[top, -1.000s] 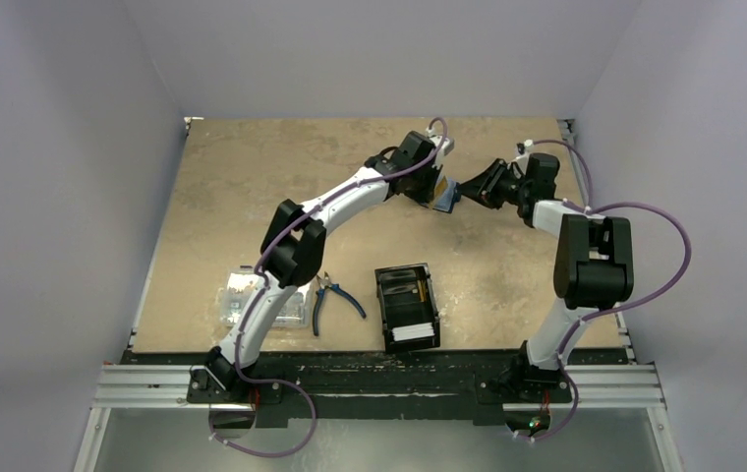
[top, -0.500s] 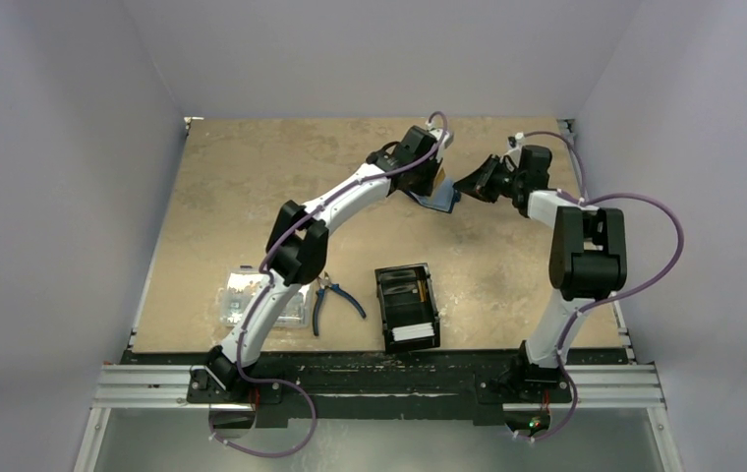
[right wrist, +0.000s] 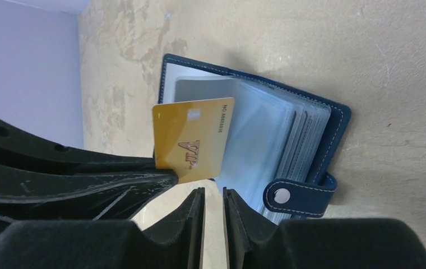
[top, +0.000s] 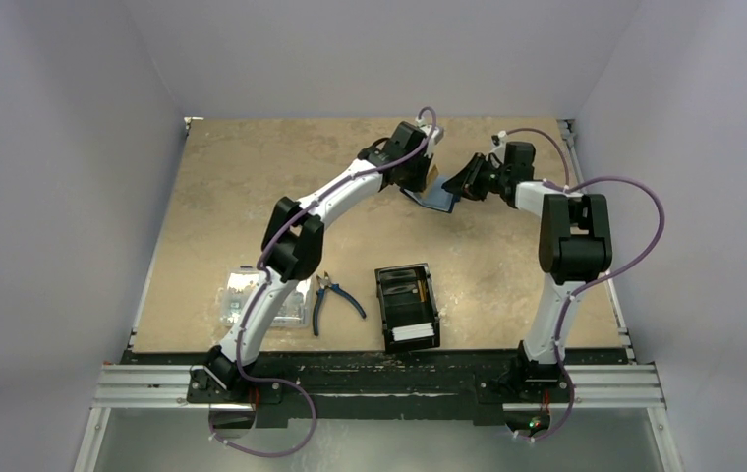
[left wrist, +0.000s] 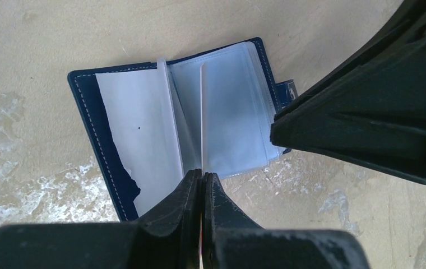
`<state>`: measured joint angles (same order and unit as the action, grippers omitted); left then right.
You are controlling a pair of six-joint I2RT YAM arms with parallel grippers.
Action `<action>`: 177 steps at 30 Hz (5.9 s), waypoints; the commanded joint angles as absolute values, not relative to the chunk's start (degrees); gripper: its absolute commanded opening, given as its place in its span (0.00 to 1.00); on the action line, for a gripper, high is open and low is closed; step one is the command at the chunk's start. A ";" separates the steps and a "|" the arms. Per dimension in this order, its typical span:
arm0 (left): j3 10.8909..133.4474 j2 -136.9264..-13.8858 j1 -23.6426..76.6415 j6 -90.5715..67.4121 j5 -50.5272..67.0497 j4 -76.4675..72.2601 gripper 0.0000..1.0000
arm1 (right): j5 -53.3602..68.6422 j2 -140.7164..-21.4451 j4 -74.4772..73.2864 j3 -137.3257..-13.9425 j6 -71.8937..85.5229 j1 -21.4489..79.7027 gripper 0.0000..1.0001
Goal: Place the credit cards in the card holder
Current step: Insert the credit card into the card holder.
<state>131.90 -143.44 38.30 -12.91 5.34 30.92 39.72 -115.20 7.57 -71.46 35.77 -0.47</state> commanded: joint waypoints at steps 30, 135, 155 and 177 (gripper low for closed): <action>123.45 -145.17 28.00 -34.18 35.69 15.22 0.00 | 29.35 -121.29 -2.31 -79.71 26.54 1.85 0.00; 99.45 -139.69 23.58 -64.73 52.44 -29.26 0.00 | 27.99 -124.83 -5.03 -81.63 25.14 2.50 0.00; 105.13 -141.29 23.38 -51.18 48.42 -10.28 0.00 | 28.74 -124.63 -4.93 -81.63 24.97 2.53 0.00; 102.02 -142.06 22.08 -60.10 53.52 -22.76 0.00 | 29.00 -124.96 -5.13 -81.99 24.96 2.55 0.00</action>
